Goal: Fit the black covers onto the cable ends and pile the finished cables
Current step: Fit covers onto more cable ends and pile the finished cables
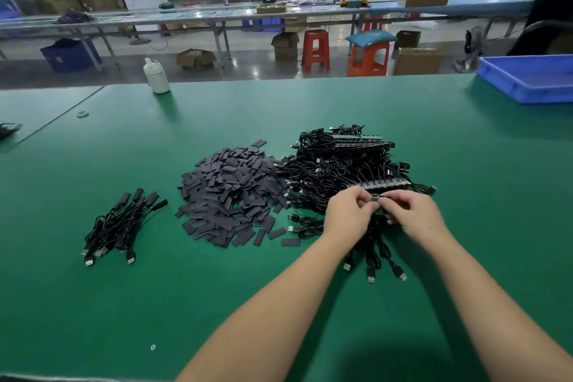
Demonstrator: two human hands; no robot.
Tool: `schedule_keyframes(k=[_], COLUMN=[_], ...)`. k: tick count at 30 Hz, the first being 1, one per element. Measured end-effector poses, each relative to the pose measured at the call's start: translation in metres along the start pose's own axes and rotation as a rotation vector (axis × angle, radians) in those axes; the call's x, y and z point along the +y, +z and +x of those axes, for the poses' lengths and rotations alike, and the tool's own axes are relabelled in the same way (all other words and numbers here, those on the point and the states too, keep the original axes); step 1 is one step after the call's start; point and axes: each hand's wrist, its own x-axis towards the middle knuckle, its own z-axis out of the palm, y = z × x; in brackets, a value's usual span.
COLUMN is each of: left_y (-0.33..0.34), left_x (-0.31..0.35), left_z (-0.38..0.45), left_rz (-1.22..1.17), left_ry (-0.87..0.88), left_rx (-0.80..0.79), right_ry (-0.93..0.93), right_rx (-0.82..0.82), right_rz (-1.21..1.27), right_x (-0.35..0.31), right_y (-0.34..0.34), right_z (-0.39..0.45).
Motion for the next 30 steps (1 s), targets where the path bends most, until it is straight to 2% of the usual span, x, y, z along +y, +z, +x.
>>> schedule_keyframes(k=[4,9,17,23,30], left_y=[-0.006,-0.01,-0.009,-0.034,-0.102], left_x=[-0.011,-0.015,-0.013,-0.018,-0.024], left_z=[-0.004,-0.008,-0.015,-0.009,-0.013], left_rz=[0.014,-0.031,0.012,-0.085,-0.094], left_ry=[-0.023,-0.118,-0.112,-0.111,0.112], left_rx=[0.029,0.124,0.206,0.238,0.035], right_ry=[-0.027,-0.078,-0.1,0.005,0.205], right_rx=[-0.005,0.081,0.192,0.171,0.084], right_rz=[-0.039,-0.188,-0.243,-0.192,-0.054], right_x=[-0.007,-0.02,-0.025,-0.013,0.012], right_y=[0.009,0.026,0.042,0.018,-0.011], right_z=[-0.002,-0.003,-0.01,0.001,0.022])
